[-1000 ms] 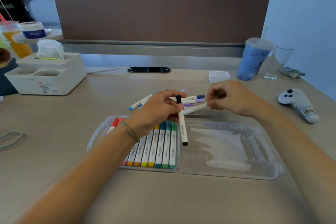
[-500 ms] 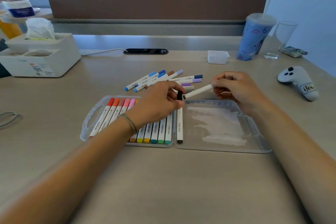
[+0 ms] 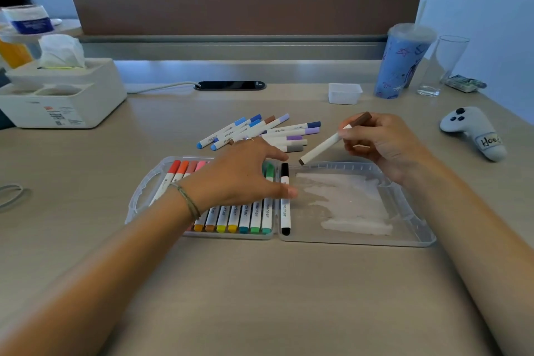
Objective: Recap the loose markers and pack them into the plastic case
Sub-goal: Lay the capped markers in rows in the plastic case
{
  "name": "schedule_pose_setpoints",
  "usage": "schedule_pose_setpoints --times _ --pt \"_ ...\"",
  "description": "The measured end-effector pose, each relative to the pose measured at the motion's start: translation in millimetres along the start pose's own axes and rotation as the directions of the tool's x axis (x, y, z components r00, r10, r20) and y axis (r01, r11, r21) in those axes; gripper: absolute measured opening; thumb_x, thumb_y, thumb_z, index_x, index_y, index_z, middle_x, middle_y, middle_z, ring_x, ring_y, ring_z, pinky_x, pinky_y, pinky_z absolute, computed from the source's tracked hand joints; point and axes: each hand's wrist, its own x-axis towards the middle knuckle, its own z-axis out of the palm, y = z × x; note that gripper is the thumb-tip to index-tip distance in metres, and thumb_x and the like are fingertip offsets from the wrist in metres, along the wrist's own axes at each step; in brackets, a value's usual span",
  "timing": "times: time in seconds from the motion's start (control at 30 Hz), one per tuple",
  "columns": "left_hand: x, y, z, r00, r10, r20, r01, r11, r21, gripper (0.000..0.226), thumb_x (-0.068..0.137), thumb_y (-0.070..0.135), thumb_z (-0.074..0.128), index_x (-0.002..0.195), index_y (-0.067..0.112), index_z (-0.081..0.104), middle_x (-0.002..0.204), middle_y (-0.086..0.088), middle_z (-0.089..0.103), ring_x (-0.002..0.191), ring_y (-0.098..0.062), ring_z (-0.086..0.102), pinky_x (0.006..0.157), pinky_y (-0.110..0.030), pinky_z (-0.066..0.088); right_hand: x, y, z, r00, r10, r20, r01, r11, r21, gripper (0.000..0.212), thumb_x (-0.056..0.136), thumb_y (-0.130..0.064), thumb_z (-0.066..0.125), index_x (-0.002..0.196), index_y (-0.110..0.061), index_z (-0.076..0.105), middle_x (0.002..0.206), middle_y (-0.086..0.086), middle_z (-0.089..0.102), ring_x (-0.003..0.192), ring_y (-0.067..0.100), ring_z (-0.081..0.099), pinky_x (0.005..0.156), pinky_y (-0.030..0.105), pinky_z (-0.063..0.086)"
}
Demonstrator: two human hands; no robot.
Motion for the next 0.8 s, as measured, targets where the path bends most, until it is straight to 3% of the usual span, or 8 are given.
schedule_pose_setpoints --times 0.1,0.2,0.3,0.43,0.53,0.6,0.7,0.8 --pt "-7.9 0.9 -3.3 0.997 0.031 0.065 -0.039 0.993 0.115 0.094 0.068 0.075 0.07 0.15 0.04 0.04 0.153 0.009 0.039 0.137 -0.016 0.038 0.111 -0.038 0.035 -3.2 -3.3 -1.7 0.999 -0.011 0.036 0.009 0.999 0.044 0.01 0.086 0.0 0.074 0.086 -0.009 0.077 0.079 0.003 0.074 0.079 0.019 0.067 0.075 0.03 0.059" --pt "-11.0 -0.1 -1.8 0.993 0.083 0.079 -0.095 0.983 0.159 0.097 0.066 0.077 0.07 0.15 0.042 0.037 0.15 0.011 0.04 0.134 -0.016 0.037 0.111 -0.037 0.034 -5.8 -5.6 -2.8 0.996 -0.015 0.088 0.009 0.997 0.075 0.011 0.089 0.0 0.07 0.09 -0.008 0.077 0.077 0.001 0.074 0.077 0.017 0.065 0.074 0.028 0.058" --pt "-7.2 -0.9 2.1 0.992 0.078 0.097 -0.096 0.974 0.204 0.095 0.066 0.081 0.066 0.149 0.044 0.038 0.146 0.012 0.039 0.13 -0.015 0.035 0.108 -0.037 0.034 -8.4 -6.7 -1.9 0.991 -0.018 0.134 0.012 0.999 0.043 0.009 0.091 -0.007 0.069 0.094 -0.009 0.076 0.077 0.001 0.073 0.075 0.015 0.066 0.068 0.025 0.058" --pt "-4.6 -4.8 3.8 0.99 0.093 0.104 -0.115 0.965 0.236 0.095 0.066 0.083 0.062 0.149 0.045 0.038 0.146 0.01 0.038 0.13 -0.015 0.032 0.107 -0.038 0.033 -13.9 -8.4 6.4 0.974 0.002 0.225 -0.004 1.0 0.01 0.009 0.093 -0.013 0.068 0.098 -0.006 0.071 0.09 0.015 0.075 0.069 0.018 0.067 0.055 0.022 0.055" --pt "-4.8 -6.8 2.0 0.988 0.1 0.122 -0.127 0.963 0.238 0.094 0.066 0.083 0.063 0.149 0.046 0.037 0.147 0.01 0.036 0.133 -0.015 0.029 0.111 -0.04 0.032 -18.3 -7.9 19.7 0.964 -0.01 0.266 0.021 0.999 -0.039 0.007 0.092 -0.01 0.07 0.097 -0.005 0.069 0.074 0.01 0.07 0.057 0.017 0.059 0.052 0.023 0.051" --pt "-2.5 -8.8 -1.1 0.982 0.098 0.158 -0.131 0.968 0.215 0.089 0.07 0.08 0.062 0.149 0.047 0.036 0.15 0.011 0.034 0.137 -0.015 0.026 0.113 -0.04 0.03 -19.5 -6.3 28.7 0.968 -0.006 0.251 0.026 0.997 -0.077 0.014 0.088 -0.014 0.075 0.1 -0.006 0.072 0.067 0.005 0.065 0.054 0.015 0.056 0.051 0.023 0.05" --pt "3.1 -15.0 -5.1 0.987 0.108 0.121 -0.12 0.989 0.092 0.063 0.083 0.068 0.059 0.141 0.049 0.046 0.148 0.013 0.041 0.135 -0.012 0.035 0.106 -0.035 0.036 -20.5 -3.0 39.4 0.966 0.017 0.259 0.017 0.992 -0.128 0.027 0.086 -0.02 0.077 0.105 -0.001 0.073 0.065 0.005 0.067 0.052 0.014 0.057 0.049 0.023 0.05" --pt "2.8 -16.7 -7.8 0.991 0.103 0.086 -0.108 0.992 0.058 0.061 0.081 0.064 0.067 0.138 0.048 0.05 0.145 0.015 0.045 0.128 -0.009 0.039 0.099 -0.03 0.037 -22.5 -0.3 46.0 0.955 0.062 0.289 0.001 0.977 -0.214 0.018 0.087 -0.019 0.077 0.09 -0.002 0.075 0.07 0.011 0.075 0.053 0.016 0.066 0.052 0.023 0.056"
